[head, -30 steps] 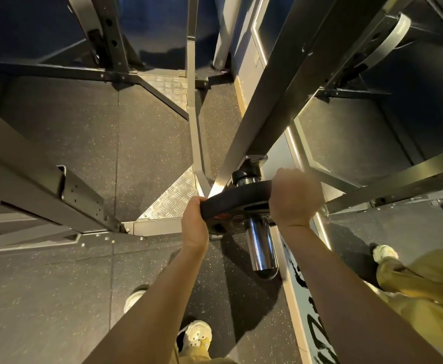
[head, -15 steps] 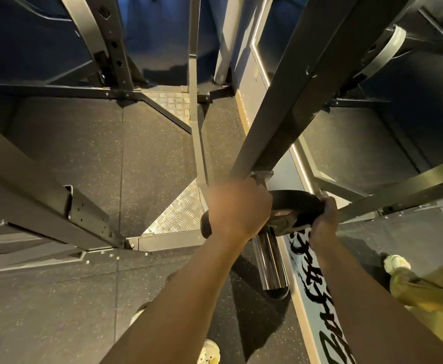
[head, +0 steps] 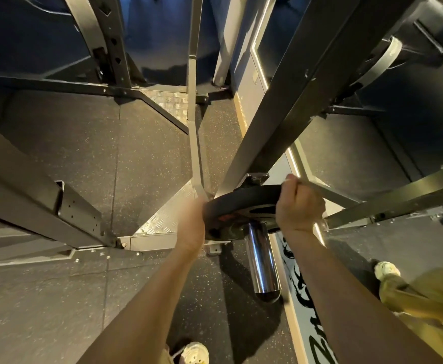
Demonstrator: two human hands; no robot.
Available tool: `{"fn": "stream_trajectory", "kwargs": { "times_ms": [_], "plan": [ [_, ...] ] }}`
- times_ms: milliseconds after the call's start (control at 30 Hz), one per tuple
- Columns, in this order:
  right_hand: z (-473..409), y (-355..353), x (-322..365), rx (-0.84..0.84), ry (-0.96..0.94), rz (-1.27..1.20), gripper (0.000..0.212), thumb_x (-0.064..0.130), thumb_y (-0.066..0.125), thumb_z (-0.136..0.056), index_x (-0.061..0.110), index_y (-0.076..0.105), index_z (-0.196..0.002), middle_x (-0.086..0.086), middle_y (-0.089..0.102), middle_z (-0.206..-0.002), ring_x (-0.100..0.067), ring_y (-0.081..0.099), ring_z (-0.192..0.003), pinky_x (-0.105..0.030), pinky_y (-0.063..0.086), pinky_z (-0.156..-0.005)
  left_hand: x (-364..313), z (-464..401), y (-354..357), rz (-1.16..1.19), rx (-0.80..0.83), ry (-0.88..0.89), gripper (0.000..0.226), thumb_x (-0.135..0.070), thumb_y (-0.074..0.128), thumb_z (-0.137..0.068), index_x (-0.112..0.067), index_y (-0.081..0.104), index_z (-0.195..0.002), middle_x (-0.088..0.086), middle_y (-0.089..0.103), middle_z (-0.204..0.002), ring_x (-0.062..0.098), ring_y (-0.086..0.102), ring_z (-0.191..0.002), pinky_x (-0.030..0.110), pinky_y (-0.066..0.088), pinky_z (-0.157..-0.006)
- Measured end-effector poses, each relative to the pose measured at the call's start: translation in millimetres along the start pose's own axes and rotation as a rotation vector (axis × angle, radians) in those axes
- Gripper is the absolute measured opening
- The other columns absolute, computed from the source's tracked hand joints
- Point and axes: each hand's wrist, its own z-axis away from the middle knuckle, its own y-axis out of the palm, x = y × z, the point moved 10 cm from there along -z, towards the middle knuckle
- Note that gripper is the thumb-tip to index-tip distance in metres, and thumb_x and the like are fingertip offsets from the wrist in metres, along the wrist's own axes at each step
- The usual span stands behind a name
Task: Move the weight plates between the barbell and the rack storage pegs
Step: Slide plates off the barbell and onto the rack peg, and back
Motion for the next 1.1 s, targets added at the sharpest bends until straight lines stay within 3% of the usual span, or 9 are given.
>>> {"fn": "stream_trajectory", "kwargs": {
  "times_ms": [133, 233, 333, 433, 600, 767, 833, 933, 1100],
  "plan": [
    [-2, 2, -2, 0.007, -0.023, -0.051, 0.044, 0.038, 0.028, -0.091, 0.024, 0.039, -0.05, 0.015, 0.031, -0.046, -0.004, 0.031, -0.044, -0.019, 0.023, -0.051, 5, 7, 2, 0.076, -0.027, -0.056, 0.03, -0.036, 0.035, -0.095, -0.018, 0.055, -0.081, 0.013, 0.058, -0.09, 0.019, 0.054, -0.086, 0.025, 0.045, -0.068],
    [-4, 7, -30, 0.076, 0.221, -0.166, 0.038, 0.037, 0.029, -0.086, 0.024, 0.046, -0.055, 0.004, 0.045, -0.053, -0.013, 0.044, -0.054, -0.024, 0.035, -0.057, -16, 4, 2, -0.04, 0.014, 0.047, 0.034, -0.045, 0.035, -0.084, -0.02, 0.055, -0.072, 0.006, 0.055, -0.075, 0.017, 0.053, -0.076, 0.033, 0.045, -0.067],
    [-9, 13, -64, 0.146, 0.472, -0.219, 0.032, 0.032, 0.035, -0.087, 0.01, 0.058, -0.081, -0.003, 0.053, -0.076, -0.016, 0.049, -0.074, -0.03, 0.042, -0.069, -50, -2, 14, -0.367, 0.052, 0.244, 0.046, -0.052, 0.031, -0.091, -0.021, 0.051, -0.063, 0.001, 0.05, -0.062, 0.017, 0.051, -0.063, 0.035, 0.043, -0.064],
    [12, 28, -105, 0.136, 0.817, -0.544, 0.023, 0.03, 0.041, -0.097, 0.017, 0.054, -0.084, -0.002, 0.054, -0.078, -0.017, 0.053, -0.084, -0.026, 0.041, -0.069, -99, 3, 35, -0.646, 0.003, 0.487, 0.047, -0.054, 0.026, -0.089, -0.02, 0.053, -0.069, -0.003, 0.053, -0.06, 0.016, 0.053, -0.059, 0.033, 0.046, -0.062],
    [23, 30, -111, 0.1, 0.891, -0.575, 0.021, 0.032, 0.041, -0.097, 0.02, 0.053, -0.085, -0.004, 0.056, -0.081, -0.016, 0.056, -0.083, -0.027, 0.044, -0.072, -107, 4, 37, -0.612, -0.056, 0.556, 0.037, -0.044, 0.031, -0.088, -0.021, 0.055, -0.072, -0.005, 0.056, -0.062, 0.014, 0.056, -0.06, 0.035, 0.05, -0.063],
    [-5, 18, -91, 0.113, 0.615, -0.226, 0.021, 0.013, 0.037, -0.099, 0.008, 0.056, -0.095, -0.016, 0.059, -0.094, -0.033, 0.058, -0.101, -0.044, 0.048, -0.091, -73, -13, 16, -0.437, -0.049, 0.476, 0.037, -0.041, 0.025, -0.085, -0.02, 0.049, -0.066, -0.004, 0.048, -0.059, 0.014, 0.05, -0.06, 0.029, 0.039, -0.055],
    [-15, 16, -58, 0.08, 0.38, -0.136, 0.03, 0.019, 0.034, -0.098, 0.007, 0.056, -0.082, -0.008, 0.055, -0.073, -0.03, 0.058, -0.082, -0.042, 0.047, -0.078, -36, -31, 2, -0.25, -0.045, 0.244, 0.037, -0.037, 0.028, -0.09, -0.017, 0.054, -0.072, 0.005, 0.056, -0.071, 0.021, 0.056, -0.073, 0.031, 0.047, -0.063],
    [-24, 17, -20, 0.031, 0.146, -0.049, 0.046, 0.033, 0.026, -0.091, 0.011, 0.054, -0.064, 0.003, 0.044, -0.053, -0.009, 0.044, -0.054, -0.022, 0.033, -0.059, 13, -37, -3, 0.062, -0.07, -0.091, 0.035, -0.025, 0.033, -0.102, -0.021, 0.058, -0.078, 0.009, 0.059, -0.084, 0.025, 0.056, -0.09, 0.025, 0.049, -0.07],
    [-29, 23, -31, 0.061, 0.15, -0.02, 0.042, 0.025, 0.032, -0.099, 0.018, 0.043, -0.059, -0.018, 0.054, -0.063, -0.03, 0.054, -0.064, -0.023, 0.032, -0.059, 4, -37, -1, 0.008, -0.087, -0.055, 0.033, -0.022, 0.034, -0.101, -0.017, 0.059, -0.081, 0.011, 0.058, -0.088, 0.022, 0.054, -0.086, 0.028, 0.047, -0.069]
  ]
}}
